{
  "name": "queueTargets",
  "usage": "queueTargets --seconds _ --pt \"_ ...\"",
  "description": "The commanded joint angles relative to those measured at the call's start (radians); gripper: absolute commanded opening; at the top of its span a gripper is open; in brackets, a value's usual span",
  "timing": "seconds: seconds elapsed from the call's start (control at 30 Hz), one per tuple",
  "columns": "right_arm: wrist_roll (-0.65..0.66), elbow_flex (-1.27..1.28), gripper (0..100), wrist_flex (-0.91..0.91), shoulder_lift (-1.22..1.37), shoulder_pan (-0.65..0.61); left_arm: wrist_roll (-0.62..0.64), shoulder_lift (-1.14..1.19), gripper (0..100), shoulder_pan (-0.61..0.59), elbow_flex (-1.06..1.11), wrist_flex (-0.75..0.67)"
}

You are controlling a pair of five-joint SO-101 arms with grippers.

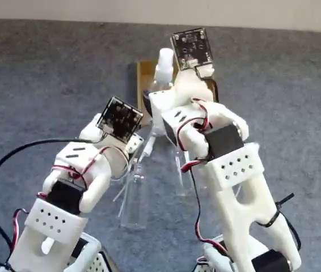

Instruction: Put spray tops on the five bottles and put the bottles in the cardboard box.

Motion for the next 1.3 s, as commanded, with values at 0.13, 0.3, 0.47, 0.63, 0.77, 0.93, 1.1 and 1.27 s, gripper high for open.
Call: queueTargets --seconds 0.13,0.3,0.47,0.63,0.77,0.93,1.1,1.27 --pt "0.014 -0.054 0.4 -0.007 -0.021 -0.007 -0.006 0.033 18 -0.022 -0.007 -0.052" --pt "0.117 -0.058 0.4 -0.239 0.101 0.122 -0.006 -0.101 18 -0.076 -0.008 0.126" --pt "0.172 -0.228 0.4 -0.475 0.443 0.157 -0.011 -0.180 18 -0.351 0.018 0.244" --pt "0.170 -0.544 0.4 -0.492 0.805 0.154 -0.006 -0.165 18 -0.521 0.179 0.224" --pt "0.169 -0.745 0.4 -0.490 1.017 0.142 -0.005 -0.165 18 -0.542 0.245 0.120" --pt "0.166 -0.903 0.4 -0.490 1.190 0.137 -0.005 -0.160 18 -0.513 0.249 0.117" --pt "0.114 -0.972 0.4 -0.429 1.279 0.137 -0.005 -0.159 18 -0.513 0.249 0.117" --pt "0.114 -1.009 0.4 -0.427 1.334 0.137 -0.005 -0.159 18 -0.513 0.249 0.117"
